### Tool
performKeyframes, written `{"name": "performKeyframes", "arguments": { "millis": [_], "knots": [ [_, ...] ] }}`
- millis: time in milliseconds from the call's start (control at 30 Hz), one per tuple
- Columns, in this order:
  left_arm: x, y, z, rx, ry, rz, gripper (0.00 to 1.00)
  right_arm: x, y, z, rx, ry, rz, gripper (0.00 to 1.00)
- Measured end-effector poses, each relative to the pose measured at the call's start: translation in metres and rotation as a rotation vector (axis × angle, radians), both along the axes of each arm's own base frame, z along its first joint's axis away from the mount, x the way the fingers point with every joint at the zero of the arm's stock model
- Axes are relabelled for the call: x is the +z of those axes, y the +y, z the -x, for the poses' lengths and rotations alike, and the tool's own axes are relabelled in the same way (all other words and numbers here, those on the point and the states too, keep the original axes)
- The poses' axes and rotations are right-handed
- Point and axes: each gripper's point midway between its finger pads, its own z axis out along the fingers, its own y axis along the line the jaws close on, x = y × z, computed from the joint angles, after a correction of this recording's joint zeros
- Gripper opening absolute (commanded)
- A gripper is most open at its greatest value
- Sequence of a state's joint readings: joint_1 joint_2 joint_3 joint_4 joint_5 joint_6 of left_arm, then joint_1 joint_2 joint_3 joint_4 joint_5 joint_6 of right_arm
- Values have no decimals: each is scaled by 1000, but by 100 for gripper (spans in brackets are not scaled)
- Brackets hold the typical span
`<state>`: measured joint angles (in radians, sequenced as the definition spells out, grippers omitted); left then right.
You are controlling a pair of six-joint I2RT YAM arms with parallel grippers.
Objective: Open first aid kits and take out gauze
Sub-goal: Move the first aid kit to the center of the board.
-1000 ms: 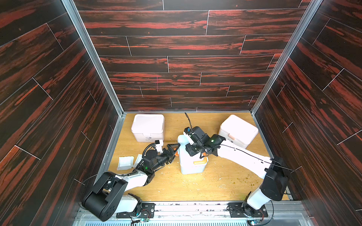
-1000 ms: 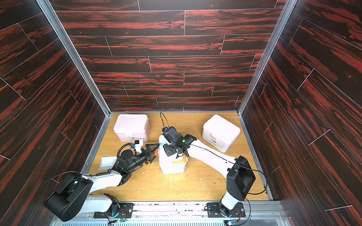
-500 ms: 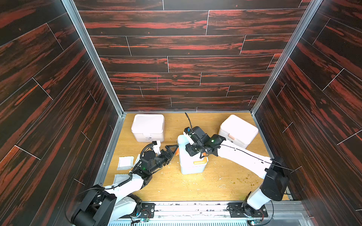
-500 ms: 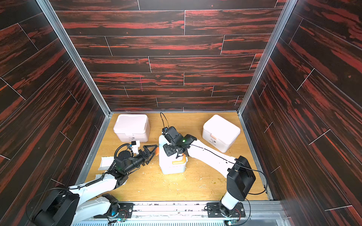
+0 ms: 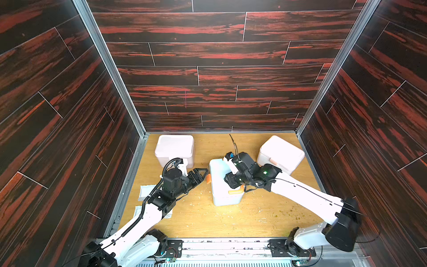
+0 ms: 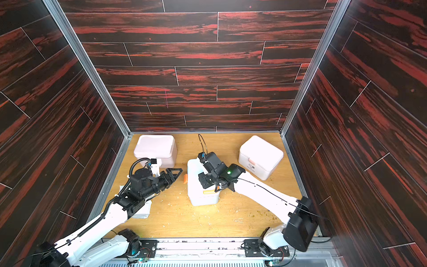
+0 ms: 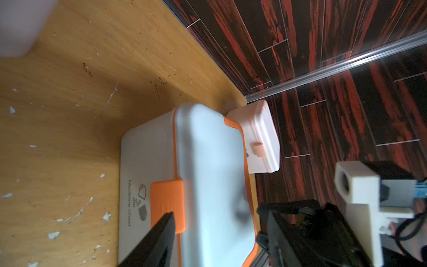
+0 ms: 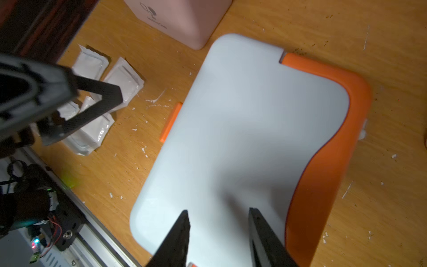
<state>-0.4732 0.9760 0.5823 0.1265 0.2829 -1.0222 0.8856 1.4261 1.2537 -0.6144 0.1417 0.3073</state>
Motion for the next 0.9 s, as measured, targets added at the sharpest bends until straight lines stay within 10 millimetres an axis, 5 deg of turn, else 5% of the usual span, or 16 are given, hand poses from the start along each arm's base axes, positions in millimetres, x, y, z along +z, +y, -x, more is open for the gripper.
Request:
{"name": "performKeyframes", "arguments": {
  "millis": [167, 500, 900],
  "knots": [
    [-3, -11, -2, -46, 31, -79, 64, 9, -12, -5, -37, -14, -40, 51],
    [-36, -33, -5, -123, 123, -198, 64, -23, -57, -18, -153, 56, -21, 58],
    [-58, -42, -10, -134, 165, -231, 64, -34, -49, -6, -100, 127, -73, 54]
  ]
}}
